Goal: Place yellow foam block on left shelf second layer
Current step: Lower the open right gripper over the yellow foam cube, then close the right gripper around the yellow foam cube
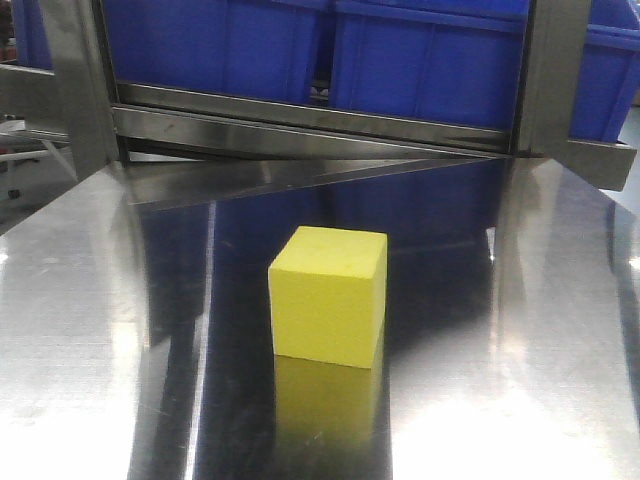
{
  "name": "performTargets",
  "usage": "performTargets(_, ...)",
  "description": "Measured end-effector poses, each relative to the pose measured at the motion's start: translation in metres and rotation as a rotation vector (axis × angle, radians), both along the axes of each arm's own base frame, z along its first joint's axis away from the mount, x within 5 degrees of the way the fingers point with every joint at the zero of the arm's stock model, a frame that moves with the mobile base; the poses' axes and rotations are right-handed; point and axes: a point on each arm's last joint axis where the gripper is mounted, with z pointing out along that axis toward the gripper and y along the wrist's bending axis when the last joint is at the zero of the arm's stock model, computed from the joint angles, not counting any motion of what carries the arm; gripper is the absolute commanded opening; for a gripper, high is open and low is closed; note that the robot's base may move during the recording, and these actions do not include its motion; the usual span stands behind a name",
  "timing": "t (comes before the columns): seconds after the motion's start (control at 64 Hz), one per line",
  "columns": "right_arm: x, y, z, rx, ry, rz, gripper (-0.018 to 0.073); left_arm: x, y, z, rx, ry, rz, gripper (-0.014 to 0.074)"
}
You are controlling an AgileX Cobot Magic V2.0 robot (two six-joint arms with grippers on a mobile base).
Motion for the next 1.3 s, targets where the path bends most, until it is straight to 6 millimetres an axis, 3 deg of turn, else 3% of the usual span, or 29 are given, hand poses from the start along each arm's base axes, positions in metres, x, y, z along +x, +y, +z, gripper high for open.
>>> performTargets(0.156, 0.019, 0.016, 0.001, 0.027, 0.118, 0.047, 0.0517, 0.0, 0.0, 0.0, 0.0, 0.0, 0.0, 0.0137)
performTargets(0.235, 0.028, 0.025, 0.003, 0.07, 0.183, 0.042, 0.0638, 0.0, 0.0, 0.0, 0.0, 0.0, 0.0, 0.0137)
performTargets(0.516, 0.066, 0.065, 0.012, 0.238, 0.451, -0.128, 0.0624, 0.0, 0.0, 0.0, 0.0, 0.0, 0.0, 0.0137)
performTargets(0.735, 0.093, 0.111, 0.011, 0.281, 0.624, -0.255, 0.0624, 0.0, 0.0, 0.0, 0.0, 0.0, 0.0, 0.0137)
performTargets(1.001, 0.11, 0.166, 0.011, 0.228, 0.703, -0.248, 0.0624, 0.0, 0.0, 0.0, 0.0, 0.0, 0.0, 0.0137)
performTargets(1.298, 0.122, 0.211, 0.007, 0.211, 0.725, -0.213, 0.0624, 0.0, 0.0, 0.0, 0.0, 0.0, 0.0, 0.0137)
